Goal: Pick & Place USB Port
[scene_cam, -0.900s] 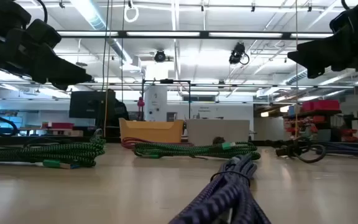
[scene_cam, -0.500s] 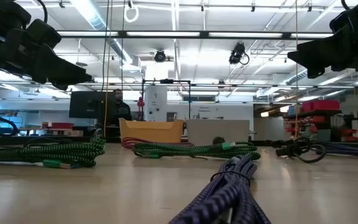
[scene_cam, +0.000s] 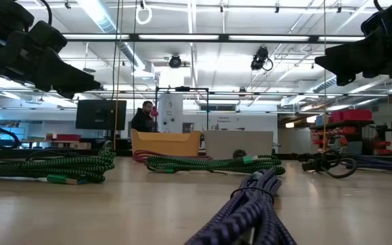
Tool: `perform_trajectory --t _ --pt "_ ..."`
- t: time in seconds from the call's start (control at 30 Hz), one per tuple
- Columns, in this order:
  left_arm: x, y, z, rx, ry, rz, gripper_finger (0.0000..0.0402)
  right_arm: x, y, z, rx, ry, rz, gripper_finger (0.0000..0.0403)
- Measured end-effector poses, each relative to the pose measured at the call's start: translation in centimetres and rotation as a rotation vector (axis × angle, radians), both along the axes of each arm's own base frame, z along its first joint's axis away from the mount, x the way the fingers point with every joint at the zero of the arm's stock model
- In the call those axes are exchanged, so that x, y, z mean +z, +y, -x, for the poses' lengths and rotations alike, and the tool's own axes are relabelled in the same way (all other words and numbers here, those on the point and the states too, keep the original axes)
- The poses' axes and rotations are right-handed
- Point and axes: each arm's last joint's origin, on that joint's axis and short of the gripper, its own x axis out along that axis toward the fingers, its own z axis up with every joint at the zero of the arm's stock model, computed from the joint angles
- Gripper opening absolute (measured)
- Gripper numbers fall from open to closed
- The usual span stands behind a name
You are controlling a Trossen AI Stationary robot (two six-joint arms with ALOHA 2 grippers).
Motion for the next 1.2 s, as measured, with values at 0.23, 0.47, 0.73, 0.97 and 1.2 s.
perform_trajectory --t 0.23,0.47,0.73,0.97,1.2 --pt "0.00 0.00 0.00 0.000 0.000 0.000 0.0174 0.00 0.00 0.00 0.000 0.000 0.000 0.0178" --pt "0.00 0.00 0.00 0.000 0.000 0.000 0.0174 0.00 0.00 0.00 0.000 0.000 0.000 0.0178" --pt "0.00 0.00 0.00 0.000 0.000 0.000 0.0174 0.00 0.00 0.00 0.000 0.000 0.000 0.0178" --pt "0.05 0.00 -0.01 0.001 -0.005 -0.001 0.0174 0.00 0.00 0.00 0.000 0.000 0.000 0.0178" --pt "0.02 0.00 0.00 0.002 -0.004 0.016 0.0174 0.00 0.00 0.00 0.000 0.000 0.000 0.0178"
